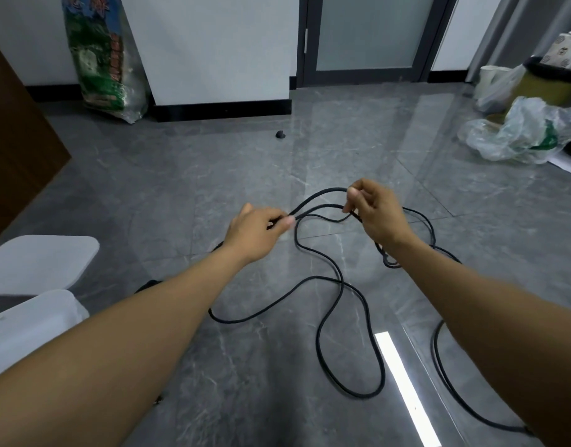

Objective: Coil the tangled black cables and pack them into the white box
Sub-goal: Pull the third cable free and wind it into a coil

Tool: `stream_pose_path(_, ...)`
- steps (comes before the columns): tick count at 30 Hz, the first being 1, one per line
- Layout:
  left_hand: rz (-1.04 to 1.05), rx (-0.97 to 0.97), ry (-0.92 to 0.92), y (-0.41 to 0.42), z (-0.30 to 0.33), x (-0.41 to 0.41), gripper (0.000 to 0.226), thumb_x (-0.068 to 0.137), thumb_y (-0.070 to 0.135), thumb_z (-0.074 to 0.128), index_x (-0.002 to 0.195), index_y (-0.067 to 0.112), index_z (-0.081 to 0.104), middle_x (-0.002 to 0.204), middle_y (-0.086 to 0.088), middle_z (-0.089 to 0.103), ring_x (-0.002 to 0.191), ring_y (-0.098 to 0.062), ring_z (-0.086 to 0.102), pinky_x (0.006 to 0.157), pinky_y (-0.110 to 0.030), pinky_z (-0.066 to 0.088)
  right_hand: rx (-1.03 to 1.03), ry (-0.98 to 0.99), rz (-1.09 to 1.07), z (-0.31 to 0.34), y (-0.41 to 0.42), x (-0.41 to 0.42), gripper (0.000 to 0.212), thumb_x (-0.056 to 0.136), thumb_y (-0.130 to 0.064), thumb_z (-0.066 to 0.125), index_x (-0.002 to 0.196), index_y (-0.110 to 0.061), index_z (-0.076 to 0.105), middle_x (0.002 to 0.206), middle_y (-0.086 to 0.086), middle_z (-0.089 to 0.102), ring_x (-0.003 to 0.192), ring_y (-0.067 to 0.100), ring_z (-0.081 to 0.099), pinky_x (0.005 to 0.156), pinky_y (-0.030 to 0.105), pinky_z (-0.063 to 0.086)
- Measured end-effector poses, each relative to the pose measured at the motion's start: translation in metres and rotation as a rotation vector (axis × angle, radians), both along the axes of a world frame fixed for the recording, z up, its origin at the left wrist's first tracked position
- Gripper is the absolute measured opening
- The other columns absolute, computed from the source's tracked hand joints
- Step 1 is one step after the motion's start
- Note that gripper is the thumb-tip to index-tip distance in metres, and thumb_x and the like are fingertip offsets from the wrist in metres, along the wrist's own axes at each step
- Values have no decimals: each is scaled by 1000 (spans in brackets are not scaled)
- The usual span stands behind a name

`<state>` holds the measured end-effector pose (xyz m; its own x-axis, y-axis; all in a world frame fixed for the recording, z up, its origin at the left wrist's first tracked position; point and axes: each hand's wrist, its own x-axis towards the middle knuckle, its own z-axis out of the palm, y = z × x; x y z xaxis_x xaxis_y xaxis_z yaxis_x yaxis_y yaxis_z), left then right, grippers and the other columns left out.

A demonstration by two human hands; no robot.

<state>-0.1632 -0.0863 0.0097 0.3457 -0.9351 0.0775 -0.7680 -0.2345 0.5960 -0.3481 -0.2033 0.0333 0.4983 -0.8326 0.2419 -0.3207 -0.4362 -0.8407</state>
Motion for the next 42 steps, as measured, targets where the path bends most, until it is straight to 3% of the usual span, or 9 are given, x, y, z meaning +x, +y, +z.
stream_pose_path(5,-63,-53,130,-5,3,-2,37,96,42,45,63,41,62,62,10,56,82,-18,49,79,-33,42,16,151,-148,-12,-9,-7,21,93,-25,56,85,-9,67,66,1,57,61,15,50,62,32,42)
stream_pose_path(8,-24,-72,179,-6,5,-8,42,98,36,45,59,35,62,58,0,52,72,-17,43,71,-29,33,-138,322,-149,-12,-4,-4,22,91,-30,59,96,-12,68,87,2,61,77,16,55,69,29,43)
stream_pose_path(13,119,-105,317,-10,10,-8,45,98,36,44,57,26,60,54,-2,36,50,-17,30,56,-29,27,-62,431,218,-5,27,12,36,96,-38,45,90,-5,59,89,15,66,82,29,62,76,40,50)
stream_pose_path(17,187,-114,265,-12,9,-6,42,98,34,44,61,23,60,56,5,45,55,-16,41,58,-28,32,28,364,323,-4,32,15,32,99,-23,43,71,-14,56,65,0,55,61,12,51,59,19,44)
stream_pose_path(20,296,-151,210,-14,2,4,35,99,34,42,85,16,69,85,-5,67,85,-26,61,83,-37,47,42,240,160,-4,17,11,36,99,-23,41,65,-21,52,60,-3,44,58,14,43,65,33,47)
stream_pose_path(27,504,-118,271,-24,5,2,32,100,26,42,96,8,68,90,-8,58,82,-26,53,77,-32,43,33,55,7,-6,7,-9,38,100,-21,38,63,-19,46,58,-3,37,56,14,35,61,31,34)
stream_pose_path(31,654,-4,209,-14,3,18,30,100,23,42,96,5,65,98,-18,58,89,-35,56,74,-35,42,74,-54,-301,-4,-15,-30,39,100,-24,36,63,-20,46,58,-2,40,56,15,38,64,36,39)
stream_pose_path(36,357,-75,188,-13,5,12,32,101,23,39,102,6,66,105,-16,64,85,-25,52,71,-27,36,231,-160,-412,-6,-27,-48,39,102,-22,32,68,-15,49,59,5,40,51,17,37,51,27,38)
stream_pose_path(42,61,-123,313,-5,13,-9,35,99,34,42,91,10,67,94,-5,57,87,-15,50,74,-23,40,240,-127,-333,-5,-18,-26,26,101,-13,32,93,-7,56,61,1,39,53,13,36,57,28,36)
